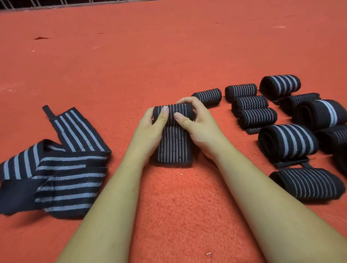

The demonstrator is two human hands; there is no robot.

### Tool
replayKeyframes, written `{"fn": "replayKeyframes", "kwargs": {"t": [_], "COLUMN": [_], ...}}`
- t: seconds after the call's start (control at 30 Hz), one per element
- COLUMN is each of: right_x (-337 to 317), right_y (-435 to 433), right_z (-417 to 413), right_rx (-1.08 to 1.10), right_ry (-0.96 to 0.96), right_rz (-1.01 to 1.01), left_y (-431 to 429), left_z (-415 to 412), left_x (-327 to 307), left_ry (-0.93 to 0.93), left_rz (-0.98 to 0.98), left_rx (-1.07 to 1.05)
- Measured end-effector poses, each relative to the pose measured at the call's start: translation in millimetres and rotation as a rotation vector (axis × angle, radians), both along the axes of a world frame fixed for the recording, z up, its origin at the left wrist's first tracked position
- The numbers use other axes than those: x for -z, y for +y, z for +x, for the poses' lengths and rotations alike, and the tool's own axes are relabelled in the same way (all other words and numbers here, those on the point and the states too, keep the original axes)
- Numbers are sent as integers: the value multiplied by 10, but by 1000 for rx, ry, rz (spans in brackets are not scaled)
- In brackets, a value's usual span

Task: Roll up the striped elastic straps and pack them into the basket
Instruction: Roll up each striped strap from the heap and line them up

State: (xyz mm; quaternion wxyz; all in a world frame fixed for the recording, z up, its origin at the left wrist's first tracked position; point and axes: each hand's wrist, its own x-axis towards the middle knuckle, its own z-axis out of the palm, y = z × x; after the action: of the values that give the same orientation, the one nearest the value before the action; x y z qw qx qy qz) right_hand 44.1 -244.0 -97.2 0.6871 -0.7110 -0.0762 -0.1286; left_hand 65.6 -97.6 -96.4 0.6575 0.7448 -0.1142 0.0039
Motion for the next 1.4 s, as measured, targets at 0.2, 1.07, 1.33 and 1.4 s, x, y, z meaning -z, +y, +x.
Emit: {"fn": "replayKeyframes", "kwargs": {"t": [0.2,1.07,1.33,1.4], "right_x": [-14,-27,-76,-51], "right_y": [11,6,-49,-107], "right_z": [0,-42,-20,-7], "right_rx": [-77,6,38,110], "right_ry": [68,37,178,195], "right_rz": [126,-68,127,52], "left_y": [34,-37,-36,-94], "left_z": [-3,12,-1,-34], "left_x": [-15,2,83,105], "left_ry": [-66,99,-48,-36], "left_rz": [-46,-200,-227,-201], "left_rx": [54,12,200,218]}}
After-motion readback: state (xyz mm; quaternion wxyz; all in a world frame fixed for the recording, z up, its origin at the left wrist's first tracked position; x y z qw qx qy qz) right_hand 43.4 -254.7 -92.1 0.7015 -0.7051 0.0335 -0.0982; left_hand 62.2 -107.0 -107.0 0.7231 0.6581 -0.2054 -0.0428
